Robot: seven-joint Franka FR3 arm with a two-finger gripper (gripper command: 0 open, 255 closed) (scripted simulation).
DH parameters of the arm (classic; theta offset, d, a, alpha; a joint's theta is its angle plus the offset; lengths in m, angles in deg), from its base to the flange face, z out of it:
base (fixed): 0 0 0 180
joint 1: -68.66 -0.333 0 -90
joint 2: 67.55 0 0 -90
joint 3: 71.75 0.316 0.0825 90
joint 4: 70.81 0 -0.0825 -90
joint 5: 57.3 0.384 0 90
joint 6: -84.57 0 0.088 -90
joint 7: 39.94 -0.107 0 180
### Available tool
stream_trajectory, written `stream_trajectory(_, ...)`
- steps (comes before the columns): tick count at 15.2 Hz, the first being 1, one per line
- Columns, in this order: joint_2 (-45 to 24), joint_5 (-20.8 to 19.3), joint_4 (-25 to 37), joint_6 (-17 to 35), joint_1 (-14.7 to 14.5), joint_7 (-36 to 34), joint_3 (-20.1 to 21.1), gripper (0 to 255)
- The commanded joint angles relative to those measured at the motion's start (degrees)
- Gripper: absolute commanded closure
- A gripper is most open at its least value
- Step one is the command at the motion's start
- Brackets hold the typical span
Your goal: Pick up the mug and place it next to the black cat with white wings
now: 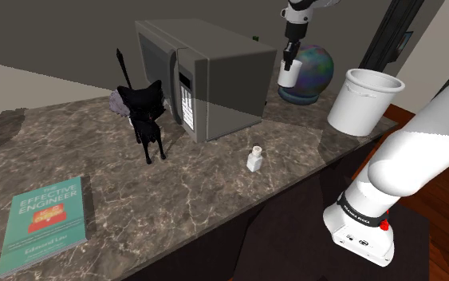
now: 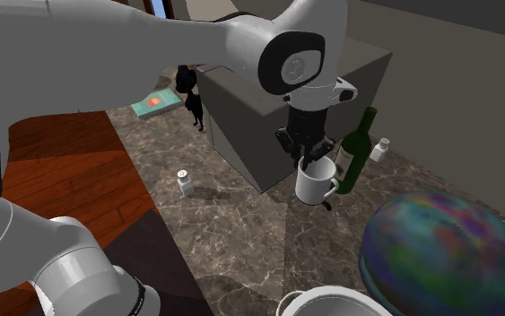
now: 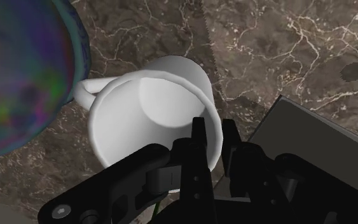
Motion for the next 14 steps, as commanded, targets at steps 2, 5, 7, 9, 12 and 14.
stream_trajectory(2,-0.1,0.1,2.5,-2.5,0.0,0.2,0.1,255)
stream_trajectory(5,-0.2,0.2,5.0,-4.8,-0.1,0.4,0.1,255)
stream_trajectory(7,-0.3,0.3,6.7,-6.3,-0.1,0.6,0.2,255)
stream_trajectory(9,-0.6,0.3,8.4,-7.9,-0.1,0.8,0.2,255)
stream_trajectory(12,-1.0,0.5,11.2,-10.2,-0.2,1.0,0.2,255)
stream_trajectory(14,-1.3,0.6,13.1,-11.8,-0.2,1.2,0.2,255)
